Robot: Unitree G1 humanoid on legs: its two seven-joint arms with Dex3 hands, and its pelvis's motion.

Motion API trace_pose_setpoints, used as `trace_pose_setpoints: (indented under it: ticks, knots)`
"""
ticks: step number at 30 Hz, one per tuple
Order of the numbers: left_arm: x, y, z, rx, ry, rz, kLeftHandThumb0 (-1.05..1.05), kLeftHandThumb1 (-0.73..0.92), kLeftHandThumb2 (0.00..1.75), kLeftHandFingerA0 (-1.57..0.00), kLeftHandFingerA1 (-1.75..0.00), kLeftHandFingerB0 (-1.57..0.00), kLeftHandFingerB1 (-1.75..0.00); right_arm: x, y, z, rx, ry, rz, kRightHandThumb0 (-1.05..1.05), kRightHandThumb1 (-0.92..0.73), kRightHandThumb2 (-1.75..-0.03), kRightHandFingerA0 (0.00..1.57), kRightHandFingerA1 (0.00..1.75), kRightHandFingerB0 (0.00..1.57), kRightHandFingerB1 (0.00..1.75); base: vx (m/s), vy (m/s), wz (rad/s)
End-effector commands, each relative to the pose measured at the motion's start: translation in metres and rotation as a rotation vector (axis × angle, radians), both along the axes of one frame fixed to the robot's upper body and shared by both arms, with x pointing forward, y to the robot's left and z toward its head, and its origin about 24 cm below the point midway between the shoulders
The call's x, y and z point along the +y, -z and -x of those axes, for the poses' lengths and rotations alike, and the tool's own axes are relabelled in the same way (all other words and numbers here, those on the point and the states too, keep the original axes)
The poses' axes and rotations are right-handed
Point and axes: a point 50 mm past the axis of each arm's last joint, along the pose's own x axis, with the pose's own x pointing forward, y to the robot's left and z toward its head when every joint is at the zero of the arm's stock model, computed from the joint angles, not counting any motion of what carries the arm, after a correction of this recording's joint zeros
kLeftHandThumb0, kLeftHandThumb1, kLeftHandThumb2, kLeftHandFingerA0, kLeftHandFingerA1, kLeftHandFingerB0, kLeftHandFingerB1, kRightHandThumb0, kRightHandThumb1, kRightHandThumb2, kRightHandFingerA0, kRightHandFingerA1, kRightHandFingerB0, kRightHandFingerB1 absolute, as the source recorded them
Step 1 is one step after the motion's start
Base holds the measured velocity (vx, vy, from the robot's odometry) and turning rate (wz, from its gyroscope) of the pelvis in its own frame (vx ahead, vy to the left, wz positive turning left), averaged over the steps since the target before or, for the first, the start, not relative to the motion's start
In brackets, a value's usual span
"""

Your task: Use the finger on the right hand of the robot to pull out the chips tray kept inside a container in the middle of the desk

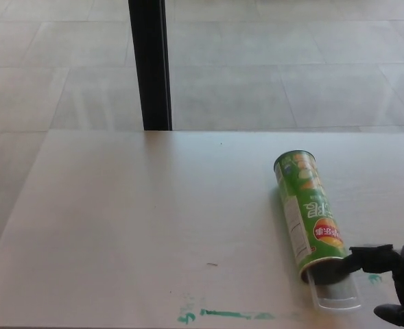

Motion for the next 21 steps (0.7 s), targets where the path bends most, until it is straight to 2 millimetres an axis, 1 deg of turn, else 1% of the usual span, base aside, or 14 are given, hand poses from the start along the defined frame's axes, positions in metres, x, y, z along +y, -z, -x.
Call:
trace_pose_setpoints:
  ticks: [1,2,4,5,7,10,11,12,13,14,15,16,20,21]
  knots:
    - [0.006,-0.005,0.002,0.013,-0.005,-0.026,-0.59,0.69,0.6,-0.53,-0.59,-0.65,-0.65,0.002,0.002,-0.007,-0.014,0.0,0.066,-0.07,-0.48,-0.59,0.9,1.36,0.52,0.52,0.0,0.0,0.0]
    - [0.007,-0.005,0.002,0.015,-0.006,-0.024,-0.59,0.71,0.61,-0.52,-0.59,-0.58,-0.54,0.003,0.002,-0.009,0.001,0.003,0.08,-0.06,-0.5,-0.61,0.88,1.39,0.52,0.5,0.0,0.0,0.0]
    - [0.006,-0.005,0.002,0.01,-0.008,-0.017,-0.59,0.7,0.61,-0.5,-0.59,-0.57,-0.51,0.005,0.006,-0.01,0.0,-0.003,0.1,-0.1,-0.48,-0.59,0.92,1.32,0.53,0.51,0.0,0.0,0.0]
    - [0.005,-0.004,0.003,0.017,0.001,-0.016,-0.58,0.71,0.61,-0.49,-0.59,-0.62,-0.68,0.004,0.009,-0.009,0.013,0.006,0.106,-0.08,-0.49,-0.59,0.92,1.37,0.54,0.52,0.0,0.0,0.0]
    - [0.005,-0.004,0.002,0.024,0.01,-0.023,-0.58,0.7,0.61,-0.52,-0.6,-0.66,-0.68,0.003,0.012,-0.009,0.02,0.002,0.112,-0.08,-0.48,-0.57,0.92,1.37,0.52,0.51,0.0,0.0,0.0]
    - [0.005,-0.003,0.002,0.033,0.011,-0.037,-0.59,0.71,0.6,-0.54,-0.59,-0.66,-0.61,0.002,0.018,-0.011,0.046,0.01,0.157,-0.1,-0.5,-0.56,0.88,1.36,0.53,0.5,0.0,0.0,0.0]
    - [0.005,-0.003,0.003,0.017,-0.01,-0.016,-0.58,0.69,0.61,-0.51,-0.6,-0.61,-0.55,0.002,0.019,-0.011,0.054,0.013,0.149,-0.09,-0.49,-0.57,0.9,1.39,0.53,0.51,0.0,0.0,0.0]
    - [0.005,-0.003,0.003,0.023,-0.001,-0.023,-0.59,0.69,0.61,-0.53,-0.59,-0.63,-0.55,0.002,0.02,-0.012,0.075,0.018,0.166,-0.1,-0.51,-0.58,0.85,1.39,0.52,0.5,0.0,0.0,0.0]
    - [0.005,-0.003,0.003,0.024,0.0,-0.023,-0.59,0.7,0.61,-0.52,-0.6,-0.57,-0.51,0.003,0.021,-0.012,0.076,0.019,0.167,-0.12,-0.51,-0.58,0.86,1.42,0.53,0.51,0.0,0.0,0.0]
    - [0.005,-0.003,0.003,0.024,0.001,-0.021,-0.59,0.7,0.61,-0.52,-0.6,-0.57,-0.51,0.003,0.021,-0.012,0.076,0.019,0.164,-0.12,-0.51,-0.58,0.86,1.42,0.53,0.51,0.0,0.0,0.0]
    - [0.005,-0.003,0.003,0.027,0.008,-0.026,-0.59,0.7,0.6,-0.51,-0.58,-0.62,-0.6,0.006,0.024,-0.011,0.081,0.013,0.159,-0.12,-0.51,-0.58,0.87,1.37,0.52,0.5,0.0,0.0,0.0]
    - [0.004,-0.003,0.002,0.025,0.008,-0.024,-0.59,0.7,0.6,-0.51,-0.59,-0.65,-0.6,0.006,0.024,-0.011,0.085,0.012,0.161,-0.12,-0.51,-0.58,0.86,1.37,0.52,0.5,0.0,0.0,0.0]
    - [0.005,-0.003,0.003,0.02,0.005,-0.02,-0.59,0.7,0.6,-0.52,-0.6,-0.64,-0.59,0.009,0.03,-0.008,0.095,0.0,0.166,-0.11,-0.51,-0.59,0.89,1.32,0.52,0.5,0.0,0.0,0.0]
    - [0.005,-0.003,0.003,0.023,0.007,-0.023,-0.59,0.7,0.61,-0.52,-0.6,-0.65,-0.6,0.01,0.031,-0.008,0.102,0.002,0.177,-0.07,-0.52,-0.56,0.9,1.32,0.52,0.48,0.0,0.0,0.0]
